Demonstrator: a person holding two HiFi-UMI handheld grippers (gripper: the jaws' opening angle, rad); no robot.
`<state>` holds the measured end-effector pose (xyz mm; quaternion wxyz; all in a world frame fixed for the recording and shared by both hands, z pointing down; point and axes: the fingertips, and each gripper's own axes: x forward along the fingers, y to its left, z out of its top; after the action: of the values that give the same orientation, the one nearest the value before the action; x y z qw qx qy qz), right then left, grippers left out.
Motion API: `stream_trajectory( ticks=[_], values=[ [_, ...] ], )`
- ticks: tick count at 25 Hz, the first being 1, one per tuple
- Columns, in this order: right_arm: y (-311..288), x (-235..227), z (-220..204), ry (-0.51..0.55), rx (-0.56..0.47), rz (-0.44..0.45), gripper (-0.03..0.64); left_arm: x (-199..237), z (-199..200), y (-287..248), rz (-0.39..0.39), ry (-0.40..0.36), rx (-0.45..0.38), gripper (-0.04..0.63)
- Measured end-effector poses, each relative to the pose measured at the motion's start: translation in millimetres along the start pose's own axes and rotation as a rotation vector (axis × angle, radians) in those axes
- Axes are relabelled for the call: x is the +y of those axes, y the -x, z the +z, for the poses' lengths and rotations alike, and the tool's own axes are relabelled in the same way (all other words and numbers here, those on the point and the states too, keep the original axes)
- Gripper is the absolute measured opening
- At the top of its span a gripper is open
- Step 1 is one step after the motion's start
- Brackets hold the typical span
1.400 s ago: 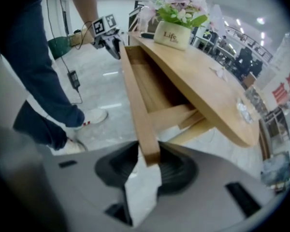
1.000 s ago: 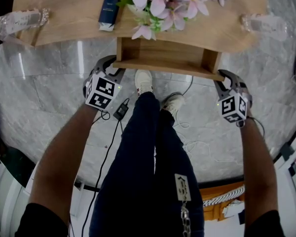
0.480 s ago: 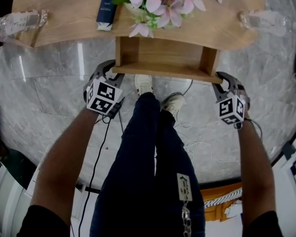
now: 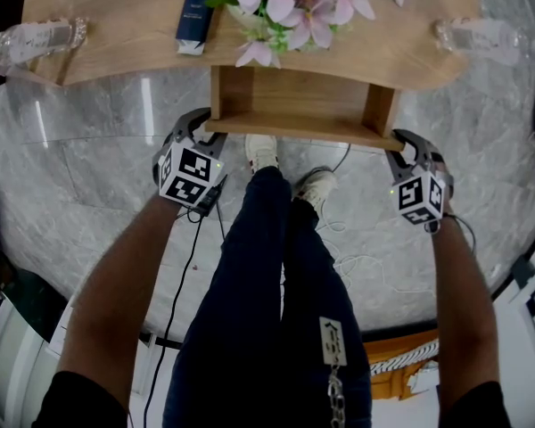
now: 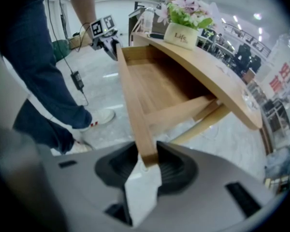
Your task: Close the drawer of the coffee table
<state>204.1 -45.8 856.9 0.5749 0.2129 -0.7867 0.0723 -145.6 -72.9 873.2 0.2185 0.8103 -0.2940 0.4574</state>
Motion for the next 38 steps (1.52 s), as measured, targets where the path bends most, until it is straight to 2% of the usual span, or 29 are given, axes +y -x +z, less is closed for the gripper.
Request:
stream_trajectory(
  ticks=[22,29,38],
  values=[
    [-6,2,-1,-0.016,0.007,-0.033,0.140,0,-4,-6,-0.003,-0.010,0.007,0.156],
    [1,0,2,-0.023,0.006,-0.019,0.143,0,-1,0,-0.021,-0.008,0.011,0.156],
    [1,-20,14,-0.118,-0.025,-0.051,0.158,20,17,0,-0.015,0.002,0.005,0.156]
  ],
)
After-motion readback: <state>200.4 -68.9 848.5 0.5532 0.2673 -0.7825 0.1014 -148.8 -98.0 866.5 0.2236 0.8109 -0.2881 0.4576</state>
